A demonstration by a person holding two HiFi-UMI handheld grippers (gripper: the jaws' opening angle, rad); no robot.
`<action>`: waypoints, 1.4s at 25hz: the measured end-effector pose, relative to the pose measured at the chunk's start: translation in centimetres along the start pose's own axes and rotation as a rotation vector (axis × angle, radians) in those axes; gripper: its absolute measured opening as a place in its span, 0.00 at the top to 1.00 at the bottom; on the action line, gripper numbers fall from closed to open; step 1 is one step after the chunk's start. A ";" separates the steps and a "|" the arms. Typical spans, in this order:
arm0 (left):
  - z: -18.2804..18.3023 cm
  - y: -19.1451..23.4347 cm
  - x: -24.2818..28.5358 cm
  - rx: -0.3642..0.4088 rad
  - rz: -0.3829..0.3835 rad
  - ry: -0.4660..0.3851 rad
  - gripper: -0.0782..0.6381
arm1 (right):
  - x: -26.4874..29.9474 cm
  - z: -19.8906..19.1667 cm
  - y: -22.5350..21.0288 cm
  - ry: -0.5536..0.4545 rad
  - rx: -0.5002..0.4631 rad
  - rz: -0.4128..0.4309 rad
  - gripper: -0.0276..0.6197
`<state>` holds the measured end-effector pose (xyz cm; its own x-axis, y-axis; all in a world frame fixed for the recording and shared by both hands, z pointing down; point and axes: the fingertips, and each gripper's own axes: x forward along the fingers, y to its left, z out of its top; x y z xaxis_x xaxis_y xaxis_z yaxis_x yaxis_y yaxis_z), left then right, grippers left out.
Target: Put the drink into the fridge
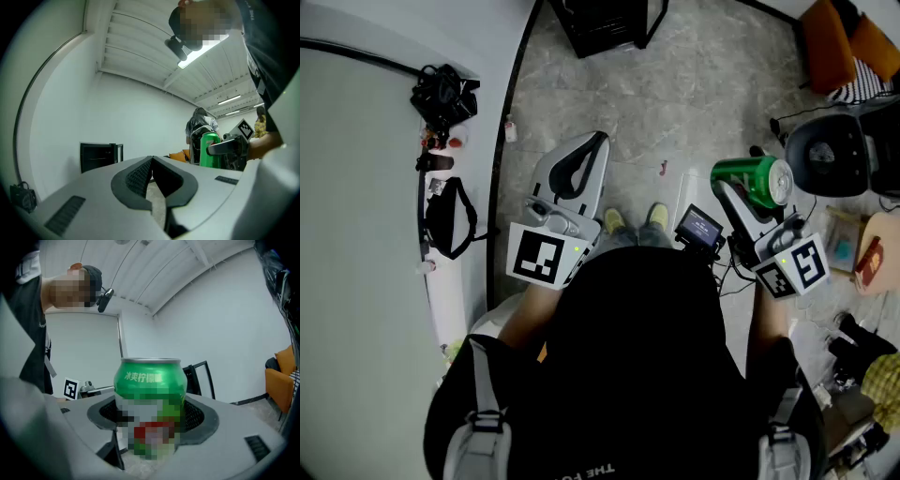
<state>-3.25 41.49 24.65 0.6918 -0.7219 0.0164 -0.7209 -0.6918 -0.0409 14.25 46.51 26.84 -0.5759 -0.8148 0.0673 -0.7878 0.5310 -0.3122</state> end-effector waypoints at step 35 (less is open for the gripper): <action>0.6 -5.5 3.4 -0.005 0.050 0.026 0.88 | -2.1 0.2 -3.6 -0.044 0.056 0.083 0.43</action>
<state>3.10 42.84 24.29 0.6537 -0.7557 0.0405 -0.7547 -0.6549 -0.0377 18.37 46.27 27.68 -0.6273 -0.7787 -0.0017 -0.7239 0.5840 -0.3674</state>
